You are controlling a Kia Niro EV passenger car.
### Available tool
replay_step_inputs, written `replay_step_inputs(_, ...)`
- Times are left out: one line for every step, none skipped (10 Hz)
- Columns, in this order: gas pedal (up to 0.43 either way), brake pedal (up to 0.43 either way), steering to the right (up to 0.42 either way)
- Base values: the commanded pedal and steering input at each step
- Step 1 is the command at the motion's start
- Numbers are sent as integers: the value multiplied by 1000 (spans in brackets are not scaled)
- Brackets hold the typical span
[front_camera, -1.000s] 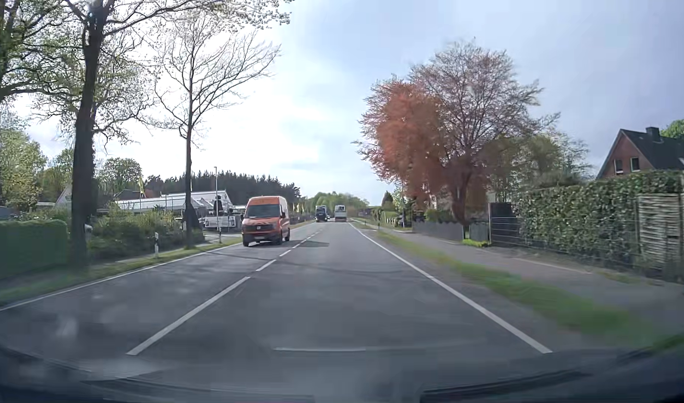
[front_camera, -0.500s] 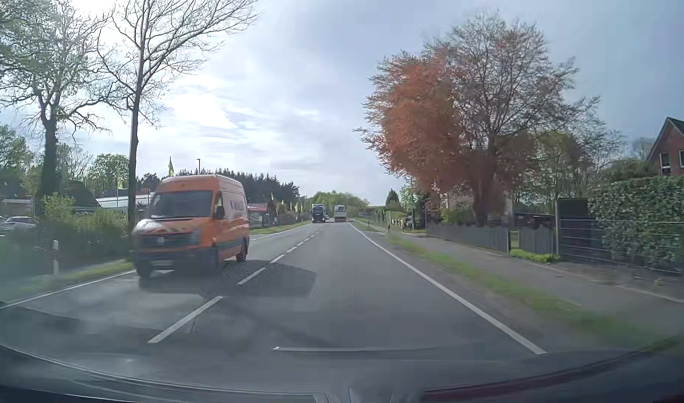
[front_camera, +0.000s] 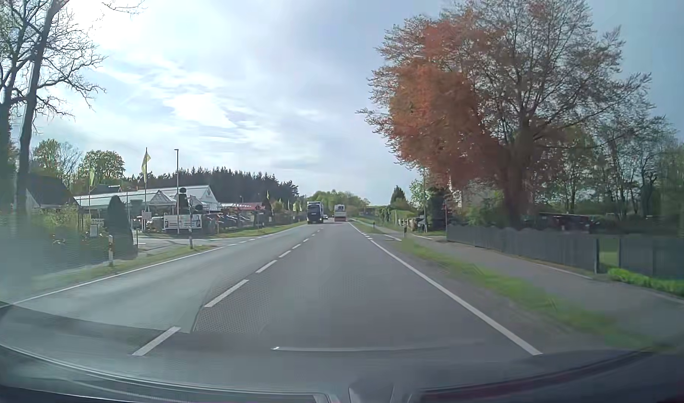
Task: Follow the waypoints while adhering to traffic rules and regulations
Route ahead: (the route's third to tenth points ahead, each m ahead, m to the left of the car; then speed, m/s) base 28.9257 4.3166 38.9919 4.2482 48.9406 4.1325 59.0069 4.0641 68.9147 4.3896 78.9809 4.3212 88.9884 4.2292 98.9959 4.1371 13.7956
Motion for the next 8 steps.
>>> replay_step_inputs(59, 0, -6)
replay_step_inputs(59, 0, -5)
replay_step_inputs(59, 0, -5)
replay_step_inputs(59, 0, -5)
replay_step_inputs(59, 0, -6)
replay_step_inputs(59, 0, -5)
replay_step_inputs(59, 0, -5)
replay_step_inputs(59, 0, -5)
